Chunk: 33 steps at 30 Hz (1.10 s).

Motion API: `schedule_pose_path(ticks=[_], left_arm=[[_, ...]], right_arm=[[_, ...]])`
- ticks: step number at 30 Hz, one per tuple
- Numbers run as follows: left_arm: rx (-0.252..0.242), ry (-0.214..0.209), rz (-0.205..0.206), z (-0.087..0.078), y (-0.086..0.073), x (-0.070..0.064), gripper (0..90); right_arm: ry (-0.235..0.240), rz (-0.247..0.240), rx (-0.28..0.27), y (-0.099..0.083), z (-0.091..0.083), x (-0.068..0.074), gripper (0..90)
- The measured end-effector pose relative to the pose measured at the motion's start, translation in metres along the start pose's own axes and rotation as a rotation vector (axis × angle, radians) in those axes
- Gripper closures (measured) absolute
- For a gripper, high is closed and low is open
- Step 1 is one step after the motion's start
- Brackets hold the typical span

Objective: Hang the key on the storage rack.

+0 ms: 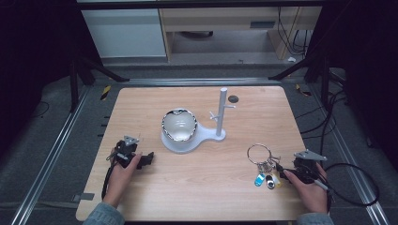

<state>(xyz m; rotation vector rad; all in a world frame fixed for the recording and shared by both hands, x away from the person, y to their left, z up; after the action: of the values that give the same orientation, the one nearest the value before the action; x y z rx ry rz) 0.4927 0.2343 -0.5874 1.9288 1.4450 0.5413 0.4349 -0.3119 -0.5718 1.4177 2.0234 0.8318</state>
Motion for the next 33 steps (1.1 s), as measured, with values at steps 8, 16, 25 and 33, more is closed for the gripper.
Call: schedule_pose_path(ticks=[8,16,25,33], left_arm=[[0.004,0.002,-0.002,0.0,0.0,0.0,0.0],[0.008,0.003,0.0,0.0,0.0,0.0,0.0],[0.01,0.0,0.002,0.0,0.0,0.0,0.0],[0.009,-0.003,0.005,0.0,0.0,0.0,0.0]], right_arm=[[0.015,-0.006,-0.028,0.003,-0.006,0.0,39.5],[0.022,-0.061,-0.118,0.02,-0.015,0.003,65.6],[0.053,-0.106,-0.158,0.035,-0.012,0.006,82.1],[0.087,-0.125,-0.128,0.039,0.002,0.003,75.0]])
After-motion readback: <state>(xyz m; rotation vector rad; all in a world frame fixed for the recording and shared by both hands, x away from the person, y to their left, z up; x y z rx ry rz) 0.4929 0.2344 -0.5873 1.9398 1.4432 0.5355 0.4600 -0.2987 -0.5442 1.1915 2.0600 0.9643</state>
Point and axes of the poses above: each handheld gripper's, and its own axes: z roughly forward along the jaws, y roughly out of its top, x roughly to its left, the point moved 10 cm from there along z, roughly forward along the jaws, and after that the axes turned 4 degrees about -z, right-handed, at the moved point
